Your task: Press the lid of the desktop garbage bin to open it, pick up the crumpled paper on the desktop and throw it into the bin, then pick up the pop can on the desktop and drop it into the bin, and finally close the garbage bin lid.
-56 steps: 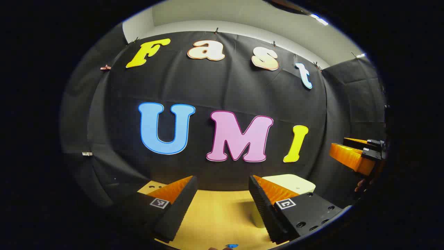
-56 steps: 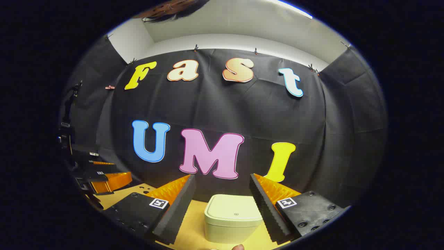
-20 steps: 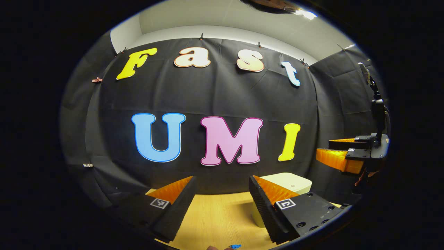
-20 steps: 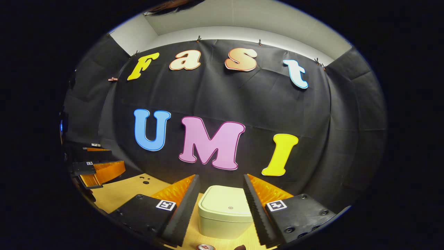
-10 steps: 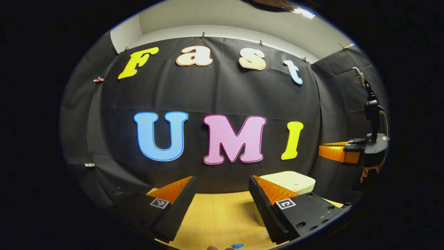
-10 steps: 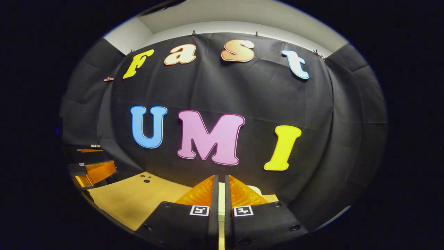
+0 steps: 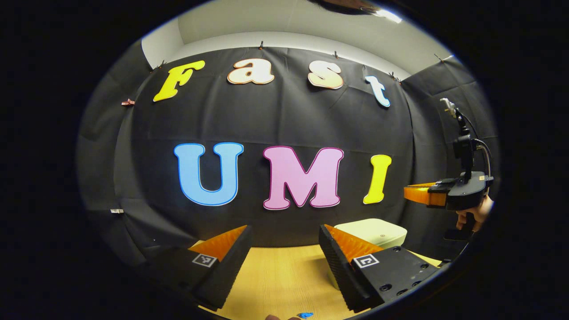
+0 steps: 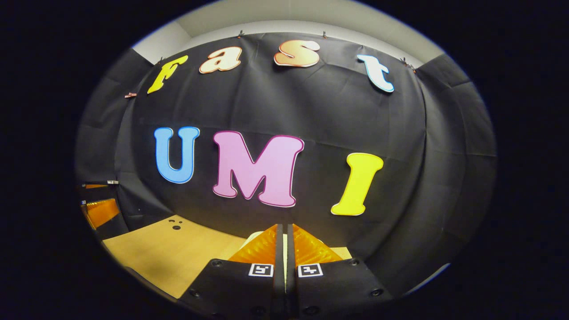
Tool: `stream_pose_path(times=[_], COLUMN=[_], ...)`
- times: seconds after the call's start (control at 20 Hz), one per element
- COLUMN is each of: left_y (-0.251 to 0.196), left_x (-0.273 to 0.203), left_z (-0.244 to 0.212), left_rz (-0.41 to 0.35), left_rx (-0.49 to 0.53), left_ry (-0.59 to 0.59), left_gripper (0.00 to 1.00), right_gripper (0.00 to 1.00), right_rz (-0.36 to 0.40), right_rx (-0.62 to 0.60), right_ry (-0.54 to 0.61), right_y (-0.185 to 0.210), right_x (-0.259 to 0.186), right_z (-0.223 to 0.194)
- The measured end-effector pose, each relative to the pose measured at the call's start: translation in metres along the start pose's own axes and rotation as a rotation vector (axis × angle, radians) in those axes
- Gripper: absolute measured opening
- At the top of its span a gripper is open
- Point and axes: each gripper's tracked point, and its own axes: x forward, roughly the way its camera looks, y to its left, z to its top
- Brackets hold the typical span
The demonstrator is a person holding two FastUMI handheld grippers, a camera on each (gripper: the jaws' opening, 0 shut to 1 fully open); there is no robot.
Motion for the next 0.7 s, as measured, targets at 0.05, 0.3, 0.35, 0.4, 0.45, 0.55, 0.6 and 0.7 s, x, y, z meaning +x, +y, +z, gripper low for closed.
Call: stream_pose_path(times=[0.05,0.3,0.35,0.4,0.45,0.55,0.6,0.7], left_y=[-0.001,-0.005,-0.005,-0.006,-0.007,-0.007,-0.007,-0.007], left_x=[0.000,0.000,0.000,0.000,0.000,0.000,-0.001,-0.002], left_z=[-0.002,-0.004,-0.006,-0.007,-0.008,-0.007,-0.006,-0.005], left_rz=[0.000,-0.007,-0.009,-0.008,-0.008,-0.008,-0.008,-0.008], left_rx=[0.001,0.003,0.001,0.000,0.001,0.006,0.007,0.009], left_ry=[0.003,0.013,0.018,0.021,0.023,0.024,0.024,0.023], left_gripper=[0.96,0.96,0.96,0.96,0.96,0.96,0.96,0.96], right_gripper=[0.05,0.06,0.06,0.05,0.06,0.07,0.06,0.05], right_rz=[0.006,0.041,0.046,0.048,0.050,0.051,0.052,0.057], right_rx=[0.001,0.034,0.037,0.038,0.040,0.045,0.050,0.061], right_ry=[0.031,0.132,0.145,0.158,0.168,0.192,0.208,0.221], right_y=[-0.001,0.001,0.002,0.003,0.004,0.003,0.004,0.006], right_x=[0.006,0.027,0.029,0.033,0.036,0.041,0.043,0.047], right_z=[-0.012,-0.050,-0.058,-0.063,-0.069,-0.079,-0.085,-0.093])
